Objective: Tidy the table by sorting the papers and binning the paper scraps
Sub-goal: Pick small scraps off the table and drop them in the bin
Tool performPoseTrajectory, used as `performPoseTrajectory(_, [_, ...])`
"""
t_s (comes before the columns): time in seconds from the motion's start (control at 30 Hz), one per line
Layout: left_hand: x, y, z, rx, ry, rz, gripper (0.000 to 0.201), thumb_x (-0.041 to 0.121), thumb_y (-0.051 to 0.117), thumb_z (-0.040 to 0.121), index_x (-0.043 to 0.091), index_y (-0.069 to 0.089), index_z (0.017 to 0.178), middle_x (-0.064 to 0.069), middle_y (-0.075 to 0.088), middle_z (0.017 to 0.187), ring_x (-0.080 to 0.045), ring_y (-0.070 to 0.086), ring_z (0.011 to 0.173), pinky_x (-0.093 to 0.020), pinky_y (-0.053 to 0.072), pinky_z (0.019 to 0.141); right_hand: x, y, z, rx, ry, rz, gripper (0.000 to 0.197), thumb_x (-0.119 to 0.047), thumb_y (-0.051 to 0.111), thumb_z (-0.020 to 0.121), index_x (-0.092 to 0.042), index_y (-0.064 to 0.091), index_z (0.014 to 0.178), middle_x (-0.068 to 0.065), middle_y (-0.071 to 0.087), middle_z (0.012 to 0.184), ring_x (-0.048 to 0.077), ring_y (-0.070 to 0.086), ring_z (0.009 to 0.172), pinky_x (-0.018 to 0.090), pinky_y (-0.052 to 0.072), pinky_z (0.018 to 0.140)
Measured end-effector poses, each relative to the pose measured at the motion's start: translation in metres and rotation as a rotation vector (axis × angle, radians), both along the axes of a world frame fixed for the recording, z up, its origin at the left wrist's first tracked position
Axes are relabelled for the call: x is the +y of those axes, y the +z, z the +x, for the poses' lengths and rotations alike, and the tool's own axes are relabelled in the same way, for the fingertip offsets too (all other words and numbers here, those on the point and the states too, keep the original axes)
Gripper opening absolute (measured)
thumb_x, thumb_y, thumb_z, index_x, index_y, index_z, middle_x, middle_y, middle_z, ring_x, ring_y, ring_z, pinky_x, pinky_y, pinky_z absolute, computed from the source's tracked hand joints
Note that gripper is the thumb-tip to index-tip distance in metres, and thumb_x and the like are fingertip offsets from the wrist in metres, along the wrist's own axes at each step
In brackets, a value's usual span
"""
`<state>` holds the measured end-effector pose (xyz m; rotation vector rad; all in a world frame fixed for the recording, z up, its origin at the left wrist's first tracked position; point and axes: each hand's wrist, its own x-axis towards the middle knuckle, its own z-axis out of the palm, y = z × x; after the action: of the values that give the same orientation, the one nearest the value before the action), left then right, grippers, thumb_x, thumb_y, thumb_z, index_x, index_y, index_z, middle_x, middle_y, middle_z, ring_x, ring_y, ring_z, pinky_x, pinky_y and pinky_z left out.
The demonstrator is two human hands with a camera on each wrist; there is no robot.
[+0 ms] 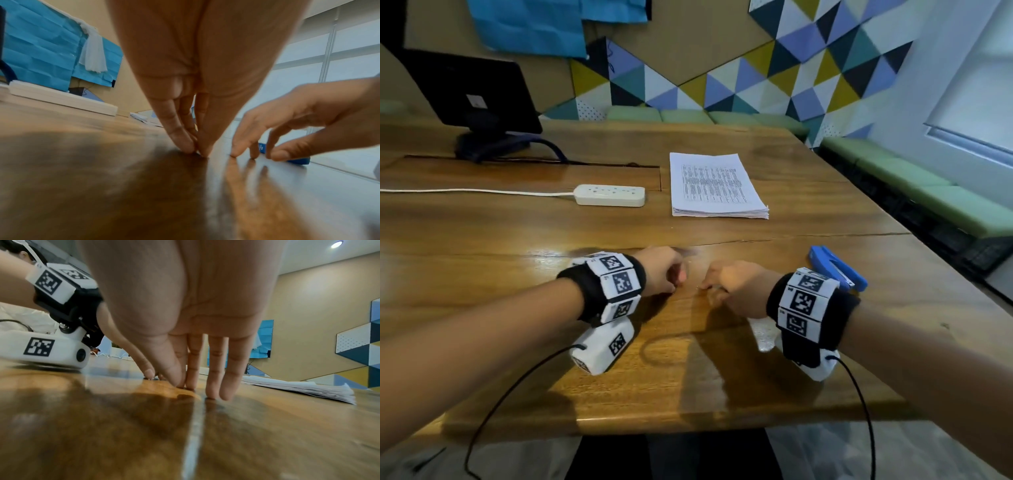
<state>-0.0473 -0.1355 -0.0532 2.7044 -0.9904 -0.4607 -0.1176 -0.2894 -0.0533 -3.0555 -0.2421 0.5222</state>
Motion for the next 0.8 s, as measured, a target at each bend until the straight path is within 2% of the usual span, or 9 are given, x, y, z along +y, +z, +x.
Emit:
performPoseTrajectory(0.07, [-0.002,0.001,0.001,0.046,0.017,-0.072,0.017,0.008,0.062,0.085,0.014,0.063,0.101,0.011,0.059,0.085,-0.012,0.059,0.089,-0.020,0.044,0.076,0.002,0.004,0.004,-0.018,-0.006,0.010,0.036,-0.007,0.046,0.092,-0.014,0.056,0.126,0.001,0.053,0.128,0.020,0.051,0.120,0.025,0.042,0.091])
performPoseTrajectory(0.17, [0.006,0.005,0.004,0.018,0.073,-0.082,0.017,0.006,0.061,0.086,0.013,0.063,0.101,0.003,0.062,0.093,-0.015,0.060,0.090,-0.021,0.047,0.077,-0.006,0.008,0.008,-0.025,-0.101,0.043,0.032,-0.008,0.051,0.093,-0.019,0.057,0.122,-0.009,0.053,0.113,0.017,0.054,0.111,0.020,0.040,0.082])
performPoseTrajectory(0.2, [0.010,0.005,0.005,-0.012,0.078,-0.050,0.018,0.008,0.062,0.085,0.012,0.064,0.103,0.001,0.063,0.096,-0.015,0.059,0.092,-0.021,0.047,0.077,-0.007,0.008,0.009,-0.011,-0.124,0.047,0.033,-0.006,0.052,0.092,-0.019,0.057,0.122,-0.010,0.053,0.114,0.016,0.054,0.110,0.020,0.039,0.081])
performPoseTrajectory(0.3, [0.016,0.004,0.005,-0.015,0.068,0.026,0.023,0.016,0.065,0.085,0.012,0.066,0.108,-0.001,0.066,0.106,-0.016,0.061,0.100,-0.020,0.046,0.079,-0.006,0.004,0.012,-0.023,-0.068,0.053,0.035,-0.003,0.052,0.090,-0.017,0.060,0.122,0.002,0.058,0.126,0.021,0.055,0.113,0.021,0.043,0.083])
performPoseTrajectory(0.43, [0.009,0.003,0.002,0.019,0.040,-0.003,0.018,0.015,0.065,0.085,0.010,0.069,0.102,-0.002,0.069,0.105,-0.010,0.057,0.087,-0.016,0.043,0.069,0.010,0.000,0.013,0.009,0.021,-0.005,0.040,0.000,0.045,0.091,-0.013,0.054,0.128,0.003,0.051,0.136,0.020,0.049,0.123,0.026,0.039,0.099])
performPoseTrajectory(0.53, [0.004,0.004,0.003,0.033,0.027,-0.016,0.015,0.015,0.065,0.085,0.011,0.071,0.099,-0.001,0.070,0.102,-0.009,0.056,0.085,-0.017,0.041,0.070,0.014,0.002,0.013,-0.017,0.033,0.053,0.038,-0.002,0.045,0.090,-0.017,0.059,0.122,-0.002,0.056,0.129,0.017,0.054,0.114,0.024,0.041,0.094])
performPoseTrajectory(0.6, [0.005,0.004,0.005,0.038,0.043,-0.030,0.015,0.014,0.066,0.085,0.010,0.071,0.098,-0.001,0.069,0.100,-0.009,0.056,0.084,-0.013,0.041,0.062,0.012,0.004,0.015,-0.032,-0.018,0.068,0.032,-0.010,0.046,0.093,-0.020,0.061,0.120,-0.003,0.059,0.124,0.018,0.056,0.111,0.026,0.043,0.094])
performPoseTrajectory(0.67, [0.009,0.005,0.007,0.027,0.066,-0.025,0.016,0.014,0.066,0.085,0.010,0.071,0.099,0.000,0.068,0.097,-0.008,0.055,0.084,-0.011,0.039,0.060,0.009,0.005,0.018,-0.048,-0.075,0.132,0.024,-0.017,0.053,0.093,-0.022,0.065,0.113,-0.002,0.064,0.113,0.017,0.060,0.106,0.025,0.045,0.089])
performPoseTrajectory(0.8, [0.013,0.005,0.008,0.026,0.065,0.014,0.018,0.015,0.065,0.085,0.012,0.070,0.102,0.000,0.068,0.103,-0.008,0.054,0.086,-0.016,0.040,0.072,0.004,0.003,0.026,0.002,-0.108,0.251,0.026,-0.029,0.072,0.079,-0.027,0.069,0.106,-0.009,0.065,0.094,0.011,0.060,0.093,0.027,0.048,0.086])
